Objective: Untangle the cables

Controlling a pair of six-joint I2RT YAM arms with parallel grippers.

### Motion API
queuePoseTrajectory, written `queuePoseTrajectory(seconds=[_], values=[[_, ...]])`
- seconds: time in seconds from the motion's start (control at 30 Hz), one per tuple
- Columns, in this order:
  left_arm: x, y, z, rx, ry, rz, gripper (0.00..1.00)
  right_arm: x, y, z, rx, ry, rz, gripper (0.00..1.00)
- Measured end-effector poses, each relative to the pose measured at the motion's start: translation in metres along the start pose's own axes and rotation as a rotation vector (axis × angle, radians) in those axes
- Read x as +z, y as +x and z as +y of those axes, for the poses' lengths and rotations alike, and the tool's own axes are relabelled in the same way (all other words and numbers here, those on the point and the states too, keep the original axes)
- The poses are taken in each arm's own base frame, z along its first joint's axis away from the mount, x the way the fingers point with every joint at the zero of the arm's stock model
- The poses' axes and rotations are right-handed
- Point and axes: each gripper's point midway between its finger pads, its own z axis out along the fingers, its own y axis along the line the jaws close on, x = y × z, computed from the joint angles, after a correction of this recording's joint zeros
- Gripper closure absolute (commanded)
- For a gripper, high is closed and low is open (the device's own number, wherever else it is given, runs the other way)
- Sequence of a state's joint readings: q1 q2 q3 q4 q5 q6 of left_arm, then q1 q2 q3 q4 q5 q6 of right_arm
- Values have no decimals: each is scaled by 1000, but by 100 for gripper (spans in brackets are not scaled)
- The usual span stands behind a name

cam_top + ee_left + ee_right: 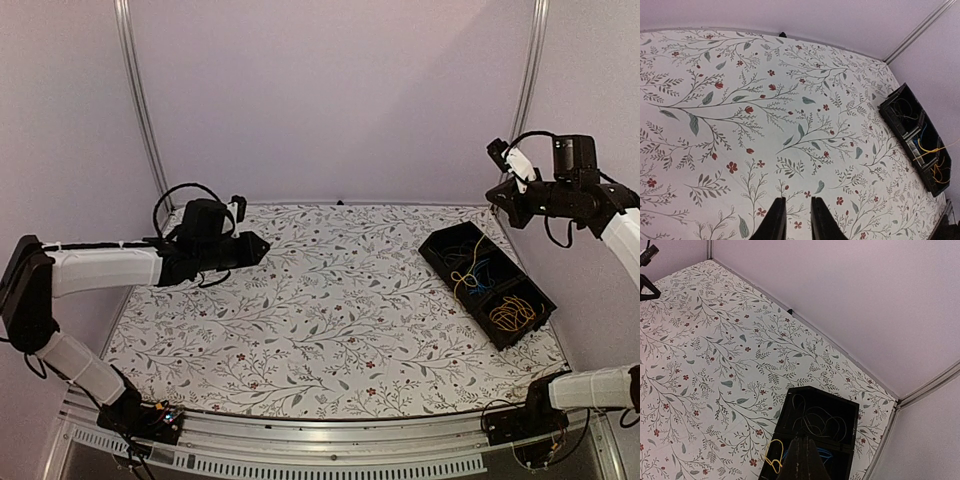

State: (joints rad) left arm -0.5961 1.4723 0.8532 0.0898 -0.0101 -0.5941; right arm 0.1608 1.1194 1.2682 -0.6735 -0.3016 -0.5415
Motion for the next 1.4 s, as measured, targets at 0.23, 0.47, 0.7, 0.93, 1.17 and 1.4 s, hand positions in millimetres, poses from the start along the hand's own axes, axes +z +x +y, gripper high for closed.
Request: queuePoseTrajectory(seconds=[0.23,0.47,0.7,0.93,1.17,1.4], values=[[4,-47,-54,144,90,5,77,-18,-3,-11,-32,54,14,100],[17,-87,-89,282,125,-9,77,-59,-30,-27,-124,170,-37,100],[54,-57,-69,363,77,72,76,-94,-37,-37,-183,275,-17,100],[56,-23,-47,390,54,138,76,-127,-45,-50,-227,387,8,100],[40,-35,-55,395,74,90,75,-168,-71,-64,-264,496,-11,100],[36,-43,-59,396,83,63,75,-201,-95,-75,-296,589,-54,100]])
